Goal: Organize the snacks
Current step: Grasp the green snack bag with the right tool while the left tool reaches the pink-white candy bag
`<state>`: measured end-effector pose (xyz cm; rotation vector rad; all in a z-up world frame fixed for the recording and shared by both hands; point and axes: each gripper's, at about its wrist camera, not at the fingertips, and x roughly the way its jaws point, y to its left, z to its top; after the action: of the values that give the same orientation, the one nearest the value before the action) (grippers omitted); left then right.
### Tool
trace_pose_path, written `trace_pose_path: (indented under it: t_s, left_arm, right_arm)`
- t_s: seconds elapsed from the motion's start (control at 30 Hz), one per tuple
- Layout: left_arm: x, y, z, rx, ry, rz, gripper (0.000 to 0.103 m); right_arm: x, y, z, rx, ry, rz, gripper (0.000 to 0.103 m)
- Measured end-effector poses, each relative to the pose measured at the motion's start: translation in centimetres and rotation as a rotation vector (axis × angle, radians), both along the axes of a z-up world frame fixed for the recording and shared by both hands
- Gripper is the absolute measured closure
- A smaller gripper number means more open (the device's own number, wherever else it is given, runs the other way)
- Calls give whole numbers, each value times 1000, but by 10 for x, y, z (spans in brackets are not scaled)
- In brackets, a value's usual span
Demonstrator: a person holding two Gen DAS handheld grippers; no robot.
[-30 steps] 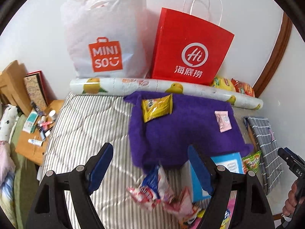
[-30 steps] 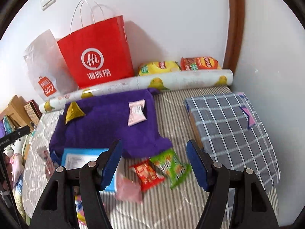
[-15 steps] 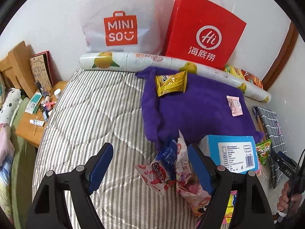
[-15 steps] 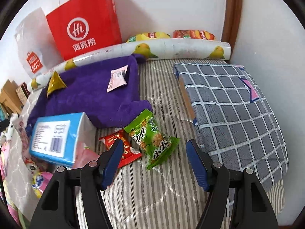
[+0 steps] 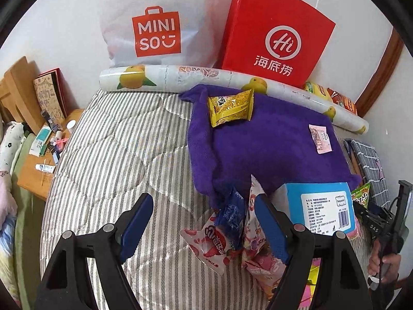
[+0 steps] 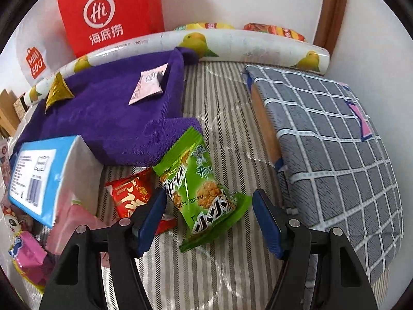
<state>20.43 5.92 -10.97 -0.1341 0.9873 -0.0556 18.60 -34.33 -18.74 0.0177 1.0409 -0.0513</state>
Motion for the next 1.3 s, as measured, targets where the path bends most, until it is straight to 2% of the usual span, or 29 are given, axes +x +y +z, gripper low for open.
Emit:
trace_pose_path:
  t_s: [0.2,0.3,0.43,0.53,0.77,0.87,1.13,1.2,1.27,1.3]
  left_arm:
    - [1,5,-3,-12,6,6,24]
    - [0,8,-5,-16,8,11,24]
    - [-4,15,-6,-27,11,22,24]
    - [-10,21,-6,-35,9,25,24]
    - [-24,34,-12,-43,21,34,24]
    - [-26,36,-21,-23,47,40,24]
    - [-20,28,-51,-68,98,13,25]
    - [-18,26,-57,-94,105,4,28]
    - [-17,24,-60,-110,110,-5,39]
    - [-16,23,-62,-113,111,-9,41]
  right_arm:
    - [11,0,-7,8,11,16,35]
    - [12,1,-9,21,17,29,51]
    - [7,2,-5,23,12,26,51]
    - [-1,1,2,27,7,10,59]
    - [-25,3,23,50,-21,-40,60]
    - [-38,7,30,50,-33,-57,60]
    - [-63,16,39,43,-36,-73,61]
    - [-66,18,40,42,-32,-76,61]
    - [-68,19,40,37,-30,-78,61]
    - [-69,21,41,32,-30,-79,61]
